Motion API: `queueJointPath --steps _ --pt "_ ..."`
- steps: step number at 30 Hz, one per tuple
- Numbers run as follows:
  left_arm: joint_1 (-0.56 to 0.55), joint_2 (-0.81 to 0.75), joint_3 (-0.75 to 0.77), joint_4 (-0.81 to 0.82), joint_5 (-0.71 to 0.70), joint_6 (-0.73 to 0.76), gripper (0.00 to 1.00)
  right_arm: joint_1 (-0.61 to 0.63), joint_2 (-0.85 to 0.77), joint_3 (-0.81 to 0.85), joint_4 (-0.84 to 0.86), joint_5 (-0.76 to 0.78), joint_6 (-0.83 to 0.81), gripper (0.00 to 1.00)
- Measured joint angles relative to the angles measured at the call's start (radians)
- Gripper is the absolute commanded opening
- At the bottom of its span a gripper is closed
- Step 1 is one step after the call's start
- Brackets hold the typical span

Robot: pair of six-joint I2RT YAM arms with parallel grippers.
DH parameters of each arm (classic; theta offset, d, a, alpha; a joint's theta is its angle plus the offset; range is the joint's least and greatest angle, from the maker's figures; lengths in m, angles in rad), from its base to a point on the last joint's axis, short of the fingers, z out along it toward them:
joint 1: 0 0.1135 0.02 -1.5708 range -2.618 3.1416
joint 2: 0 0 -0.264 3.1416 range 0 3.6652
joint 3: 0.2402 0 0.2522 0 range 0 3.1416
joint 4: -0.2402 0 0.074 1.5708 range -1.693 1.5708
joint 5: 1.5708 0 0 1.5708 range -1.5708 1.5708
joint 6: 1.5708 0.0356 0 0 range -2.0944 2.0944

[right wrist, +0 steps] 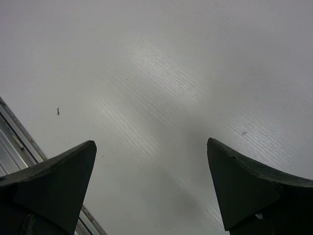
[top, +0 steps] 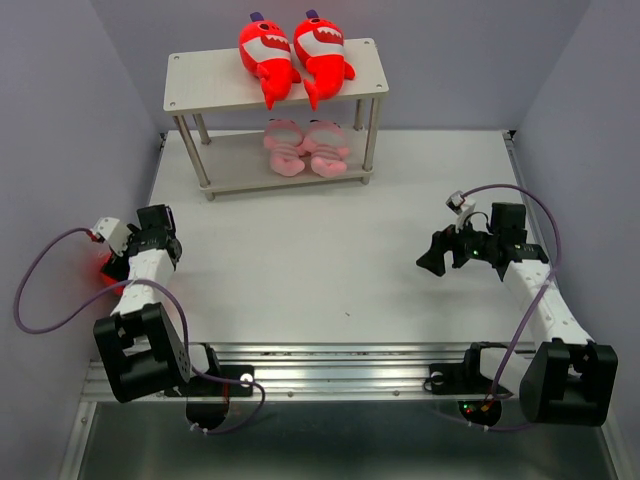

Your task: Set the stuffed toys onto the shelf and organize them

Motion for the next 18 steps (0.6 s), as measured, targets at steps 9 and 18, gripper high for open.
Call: queueJointPath --steps 9,18 --pt "0.035 0.058 0.012 0.055 0.076 0.034 0.45 -0.008 0.0 0.0 0.0 0.0 0.0 1.0" --pt "0.068 0.053 0.011 0.092 0.16 0.079 0.0 -0.008 0.0 0.0 0.0 0.0 0.0 1.0"
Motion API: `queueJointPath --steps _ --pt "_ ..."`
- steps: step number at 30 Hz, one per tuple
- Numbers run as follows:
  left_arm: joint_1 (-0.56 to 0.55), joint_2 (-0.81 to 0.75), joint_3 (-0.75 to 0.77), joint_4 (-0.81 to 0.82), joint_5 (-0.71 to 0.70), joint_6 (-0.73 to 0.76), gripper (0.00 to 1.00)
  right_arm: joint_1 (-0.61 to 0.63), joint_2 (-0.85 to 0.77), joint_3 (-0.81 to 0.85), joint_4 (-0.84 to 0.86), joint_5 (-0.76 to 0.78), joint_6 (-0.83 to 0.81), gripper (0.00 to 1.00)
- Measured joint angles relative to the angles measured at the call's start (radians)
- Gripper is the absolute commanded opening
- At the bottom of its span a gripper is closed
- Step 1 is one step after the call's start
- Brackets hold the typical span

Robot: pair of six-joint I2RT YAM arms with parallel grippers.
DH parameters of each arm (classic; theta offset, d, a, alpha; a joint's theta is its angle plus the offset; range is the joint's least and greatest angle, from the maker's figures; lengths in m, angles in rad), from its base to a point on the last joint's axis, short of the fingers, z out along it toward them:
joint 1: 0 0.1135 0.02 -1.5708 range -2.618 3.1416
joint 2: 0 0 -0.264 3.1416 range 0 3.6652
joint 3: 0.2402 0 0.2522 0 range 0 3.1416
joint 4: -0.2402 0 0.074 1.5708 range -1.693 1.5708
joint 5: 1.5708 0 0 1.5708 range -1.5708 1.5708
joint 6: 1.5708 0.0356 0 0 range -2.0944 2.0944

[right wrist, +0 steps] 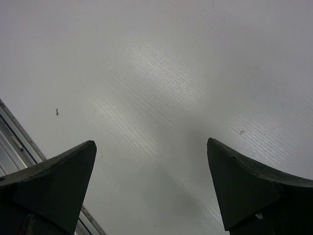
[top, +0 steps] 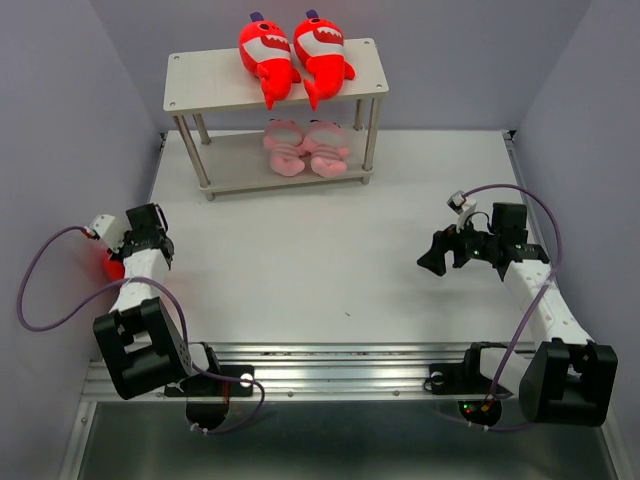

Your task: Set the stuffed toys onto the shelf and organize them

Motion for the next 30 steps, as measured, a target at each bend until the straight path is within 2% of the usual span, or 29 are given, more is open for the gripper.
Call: queueJointPath --steps 4,18,22,25,29,30 --pt "0.001 -0.05 -0.022 0.035 0.106 0.036 0.0 0.0 -0.002 0.0 0.0 0.0 0.0 1.0" --pt "-0.016 -0.478 -0.167 0.06 0.747 0.072 0.0 0.0 -0.04 0.0 -0.001 -0.026 -0.012 1.0" --pt "-0.139 -0.571 -0.212 0.057 0.924 0.058 0.0 0.0 -0.043 0.0 -0.008 -0.065 -0.044 1.0" --pt "-0.302 -0.598 -0.219 0.079 1.004 0.039 0.0 0.0 -0.042 0.001 -0.026 -0.111 -0.077 1.0" --pt "-0.523 -0.613 -0.262 0.163 1.069 -0.003 0.0 0.0 -0.018 0.018 -0.135 -0.21 -0.194 1.0" --pt "-0.616 -0.619 -0.283 0.188 1.073 -0.019 0.0 0.0 0.004 0.036 -0.181 -0.235 -0.23 1.0"
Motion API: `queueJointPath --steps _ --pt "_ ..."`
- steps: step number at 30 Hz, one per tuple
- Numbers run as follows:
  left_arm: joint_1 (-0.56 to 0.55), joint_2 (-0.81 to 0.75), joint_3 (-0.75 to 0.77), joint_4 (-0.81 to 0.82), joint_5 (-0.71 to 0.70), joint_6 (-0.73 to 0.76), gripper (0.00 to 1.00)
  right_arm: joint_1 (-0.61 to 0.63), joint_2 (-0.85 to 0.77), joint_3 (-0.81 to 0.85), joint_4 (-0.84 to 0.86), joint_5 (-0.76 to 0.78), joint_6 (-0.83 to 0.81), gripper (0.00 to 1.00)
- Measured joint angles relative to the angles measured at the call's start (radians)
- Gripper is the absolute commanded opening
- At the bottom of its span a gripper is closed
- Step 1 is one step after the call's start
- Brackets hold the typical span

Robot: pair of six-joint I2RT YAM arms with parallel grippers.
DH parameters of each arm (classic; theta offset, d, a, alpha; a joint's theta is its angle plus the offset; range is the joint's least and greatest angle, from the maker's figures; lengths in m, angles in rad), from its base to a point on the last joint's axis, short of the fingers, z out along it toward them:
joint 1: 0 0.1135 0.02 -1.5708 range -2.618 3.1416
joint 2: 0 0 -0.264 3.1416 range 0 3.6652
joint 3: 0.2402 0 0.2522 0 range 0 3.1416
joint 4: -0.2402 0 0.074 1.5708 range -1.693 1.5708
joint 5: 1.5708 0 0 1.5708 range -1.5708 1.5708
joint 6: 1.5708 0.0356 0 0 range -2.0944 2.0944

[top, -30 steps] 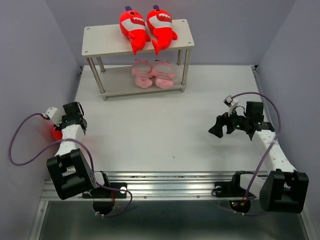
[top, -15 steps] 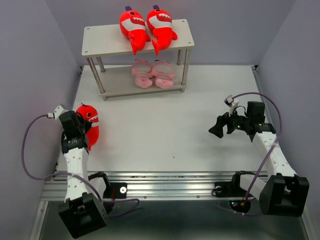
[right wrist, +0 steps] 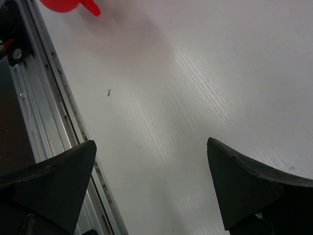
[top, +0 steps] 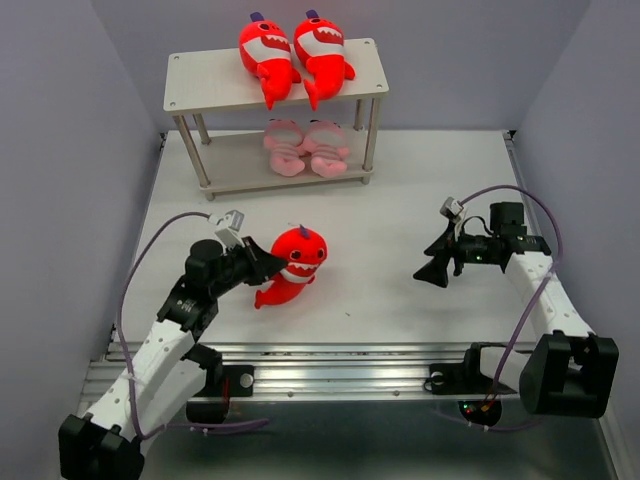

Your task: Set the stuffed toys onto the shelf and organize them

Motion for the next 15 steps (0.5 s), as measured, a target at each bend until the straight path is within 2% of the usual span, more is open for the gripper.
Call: queueJointPath --steps 5,9,15 --pt "-0.276 0.028 -0.044 0.126 -0.031 -0.067 0.0 0.005 0.12 0.125 -0.245 -0.092 -0.195 1.0" --pt "-0.509 0.185 -0.034 0.302 -0.086 -0.124 0.0 0.027 0.19 0.232 -0.402 -0.126 -0.305 1.0" --pt "-0.649 0.532 0.083 0.464 -0.136 -0.174 0.0 0.092 0.2 0.323 -0.486 -0.131 -0.328 1.0"
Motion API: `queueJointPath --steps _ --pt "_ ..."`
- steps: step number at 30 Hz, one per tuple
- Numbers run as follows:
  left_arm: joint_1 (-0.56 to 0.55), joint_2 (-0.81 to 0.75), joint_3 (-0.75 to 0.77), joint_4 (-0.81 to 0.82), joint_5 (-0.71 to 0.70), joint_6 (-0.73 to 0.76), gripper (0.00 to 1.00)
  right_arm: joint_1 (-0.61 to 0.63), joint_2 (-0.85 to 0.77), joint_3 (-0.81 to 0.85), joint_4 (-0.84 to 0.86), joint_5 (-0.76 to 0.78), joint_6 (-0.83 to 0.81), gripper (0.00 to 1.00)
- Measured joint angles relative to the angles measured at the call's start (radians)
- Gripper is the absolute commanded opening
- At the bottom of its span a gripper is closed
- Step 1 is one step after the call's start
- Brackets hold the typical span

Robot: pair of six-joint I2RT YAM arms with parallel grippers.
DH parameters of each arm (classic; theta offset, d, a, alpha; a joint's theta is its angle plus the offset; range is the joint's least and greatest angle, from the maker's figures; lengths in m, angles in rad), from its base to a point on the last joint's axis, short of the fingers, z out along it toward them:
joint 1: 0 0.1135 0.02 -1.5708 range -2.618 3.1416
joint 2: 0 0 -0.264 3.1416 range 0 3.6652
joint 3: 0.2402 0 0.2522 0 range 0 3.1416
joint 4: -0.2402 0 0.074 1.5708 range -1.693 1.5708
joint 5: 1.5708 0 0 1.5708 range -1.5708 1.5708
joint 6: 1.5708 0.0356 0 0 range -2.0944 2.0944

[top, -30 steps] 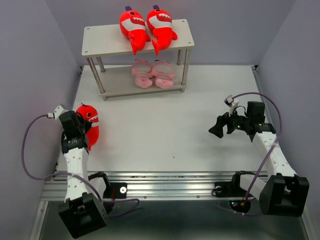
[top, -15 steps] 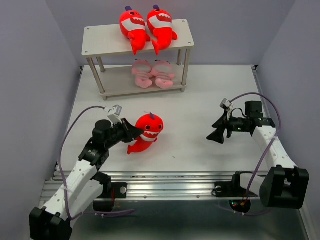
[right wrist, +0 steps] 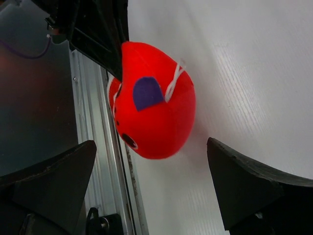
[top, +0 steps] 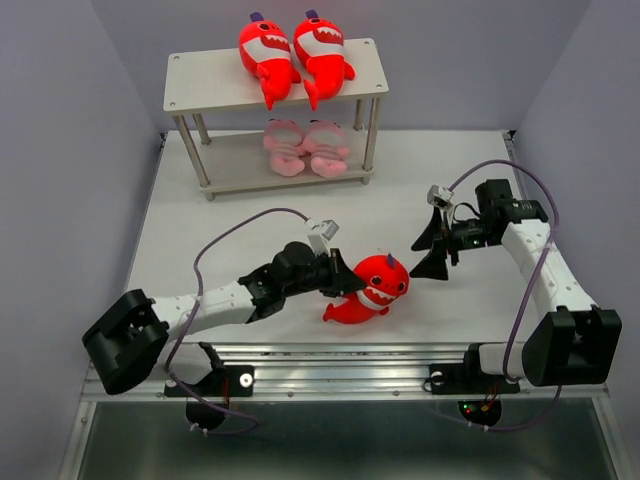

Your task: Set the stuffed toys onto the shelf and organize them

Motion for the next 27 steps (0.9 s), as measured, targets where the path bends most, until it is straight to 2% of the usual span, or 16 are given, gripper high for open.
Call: queueJointPath --steps 3,9,11,14,15,17,18,21,24,27 --pt "-0.029 0.101 0.052 0.087 -0.017 -0.025 0.0 0.035 -0.013 0.005 0.002 0.017 0.031 1.0" --pt "-0.051 0.168 0.093 0.198 -0.026 -0.064 0.0 0.085 -0.057 -0.033 0.068 0.085 0.102 0.99" --pt "-0.054 0.176 0.097 0.214 -0.024 -0.073 0.0 0.097 -0.073 -0.059 0.103 0.117 0.127 0.96" --pt "-0.058 0.187 0.098 0.231 -0.021 -0.09 0.0 0.122 -0.093 -0.089 0.165 0.154 0.172 0.86" --pt "-0.058 0.19 0.098 0.234 -0.021 -0.096 0.0 0.13 -0.096 -0.096 0.181 0.164 0.179 0.82" --pt "-0.059 0.197 0.098 0.244 -0.019 -0.108 0.0 0.144 -0.097 -0.109 0.217 0.18 0.199 0.66" --pt "-0.059 0.2 0.098 0.248 -0.018 -0.114 0.0 0.149 -0.096 -0.115 0.234 0.187 0.209 0.52" --pt "-0.06 0.204 0.098 0.259 -0.019 -0.123 0.0 0.154 -0.095 -0.128 0.26 0.192 0.228 0.32" --pt "-0.059 0.206 0.098 0.273 -0.027 -0.126 0.01 0.156 -0.092 -0.129 0.275 0.183 0.254 0.05" --pt "-0.059 0.206 0.098 0.278 -0.036 -0.126 0.22 0.159 -0.09 -0.129 0.287 0.179 0.266 0.01"
